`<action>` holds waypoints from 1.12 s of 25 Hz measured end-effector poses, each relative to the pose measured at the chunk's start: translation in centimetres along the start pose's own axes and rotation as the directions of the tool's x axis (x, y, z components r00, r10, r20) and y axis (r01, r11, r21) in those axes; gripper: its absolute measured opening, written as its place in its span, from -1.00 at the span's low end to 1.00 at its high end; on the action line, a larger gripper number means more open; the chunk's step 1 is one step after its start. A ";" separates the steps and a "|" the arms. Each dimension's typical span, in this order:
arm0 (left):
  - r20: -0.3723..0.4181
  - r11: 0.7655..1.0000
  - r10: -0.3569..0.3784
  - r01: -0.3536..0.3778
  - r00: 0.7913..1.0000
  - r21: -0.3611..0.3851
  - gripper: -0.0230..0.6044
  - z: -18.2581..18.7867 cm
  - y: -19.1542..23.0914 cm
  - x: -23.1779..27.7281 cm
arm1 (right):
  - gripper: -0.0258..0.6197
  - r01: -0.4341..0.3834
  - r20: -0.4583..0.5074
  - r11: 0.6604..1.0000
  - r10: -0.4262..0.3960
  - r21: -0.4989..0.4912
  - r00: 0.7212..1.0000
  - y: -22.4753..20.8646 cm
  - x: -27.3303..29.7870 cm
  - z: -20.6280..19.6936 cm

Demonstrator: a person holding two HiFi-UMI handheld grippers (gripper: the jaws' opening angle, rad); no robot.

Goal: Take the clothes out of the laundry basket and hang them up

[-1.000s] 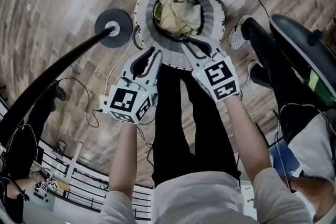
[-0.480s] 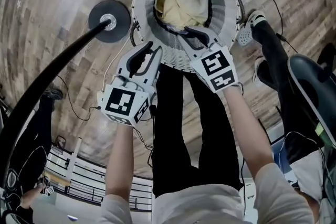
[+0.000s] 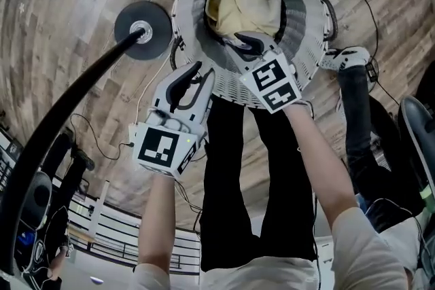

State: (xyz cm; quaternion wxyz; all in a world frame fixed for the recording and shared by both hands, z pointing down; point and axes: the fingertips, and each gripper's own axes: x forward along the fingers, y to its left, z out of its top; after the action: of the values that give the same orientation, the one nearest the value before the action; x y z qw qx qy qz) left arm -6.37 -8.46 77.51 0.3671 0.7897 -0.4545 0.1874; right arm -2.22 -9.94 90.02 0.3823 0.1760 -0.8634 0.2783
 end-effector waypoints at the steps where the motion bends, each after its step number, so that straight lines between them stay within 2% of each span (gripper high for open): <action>1: 0.000 1.000 -0.001 0.001 1.000 0.000 -0.62 -0.1 0.2 0.1 | -0.57 -0.002 -0.005 1.000 0.002 -0.004 1.000 -0.2 0.6 -0.2; 15: -0.003 1.000 -0.020 0.020 1.000 -0.019 -0.62 -1.3 2.1 1.5 | -0.52 -0.008 -0.094 1.000 0.006 -0.020 0.996 -2.9 7.5 -4.5; 20: 0.040 0.999 -0.045 0.045 0.998 -0.014 -0.62 -1.2 1.9 1.8 | -0.49 -0.024 -0.129 0.998 0.016 -0.066 0.992 -2.9 9.4 -5.9; 24: -0.032 0.998 -0.047 0.046 0.998 -0.033 -0.62 -2.5 2.3 1.5 | -0.45 -0.030 -0.150 0.995 0.016 -0.092 0.989 -2.8 11.1 -6.7; 28: -0.029 0.998 -0.062 0.061 0.998 -0.031 -0.62 -2.4 2.1 1.5 | -0.39 -0.025 -0.168 0.994 0.007 -0.103 0.986 -3.0 12.4 -7.7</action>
State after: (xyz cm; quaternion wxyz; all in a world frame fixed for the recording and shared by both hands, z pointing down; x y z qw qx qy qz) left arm -7.32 -8.22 80.89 0.3912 0.7948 -0.4272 0.1810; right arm -4.34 -8.70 104.71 0.4600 0.1245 -0.8430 0.2495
